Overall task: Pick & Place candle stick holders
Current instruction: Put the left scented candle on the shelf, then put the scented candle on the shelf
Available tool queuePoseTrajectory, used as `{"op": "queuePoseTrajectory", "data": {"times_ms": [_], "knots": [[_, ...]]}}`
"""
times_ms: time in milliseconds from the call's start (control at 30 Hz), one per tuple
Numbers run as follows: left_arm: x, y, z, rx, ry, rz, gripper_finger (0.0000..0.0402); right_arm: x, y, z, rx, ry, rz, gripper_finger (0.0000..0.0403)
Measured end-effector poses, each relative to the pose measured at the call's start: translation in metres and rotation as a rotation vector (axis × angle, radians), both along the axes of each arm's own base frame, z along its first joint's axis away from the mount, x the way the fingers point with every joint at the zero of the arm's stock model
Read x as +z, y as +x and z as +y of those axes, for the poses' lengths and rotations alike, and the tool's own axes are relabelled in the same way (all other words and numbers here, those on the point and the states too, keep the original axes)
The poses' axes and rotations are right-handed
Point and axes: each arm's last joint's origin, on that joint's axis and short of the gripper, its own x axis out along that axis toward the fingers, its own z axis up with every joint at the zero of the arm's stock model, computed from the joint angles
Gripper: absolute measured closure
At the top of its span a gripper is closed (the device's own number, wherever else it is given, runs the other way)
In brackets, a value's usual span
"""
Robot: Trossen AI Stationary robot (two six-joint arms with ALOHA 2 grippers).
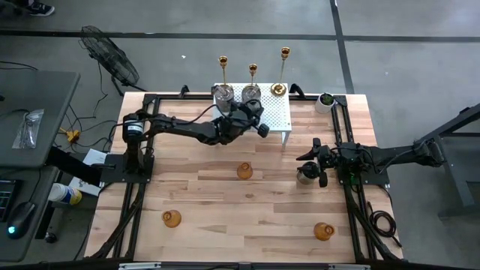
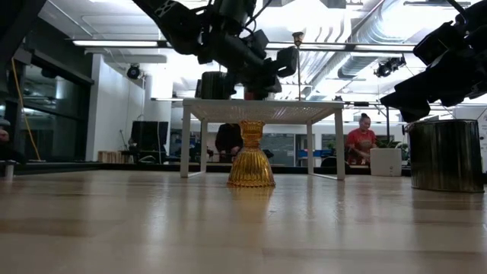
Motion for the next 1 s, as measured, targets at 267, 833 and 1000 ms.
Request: {"op": "queuePoseTrajectory", "data": {"times_ms": [267, 833, 1000], "knots": [[0.026, -0.002, -0.032, -0.125, 0.144, 0.028, 0.0401, 0.000, 0.000, 0.000, 0.000, 0.000, 0.000, 0.0224], [0.061, -0.078, -0.018, -0.559, 0.167, 0.082, 0.0401, 0.000, 0.000, 0.000, 0.000, 0.000, 0.002, 0.0224], [0.051, -0.108, -0.019, -0.646, 0.184, 0.004, 0.0401, 0.000, 0.000, 0.000, 0.000, 0.000, 0.002, 0.0224]]}}
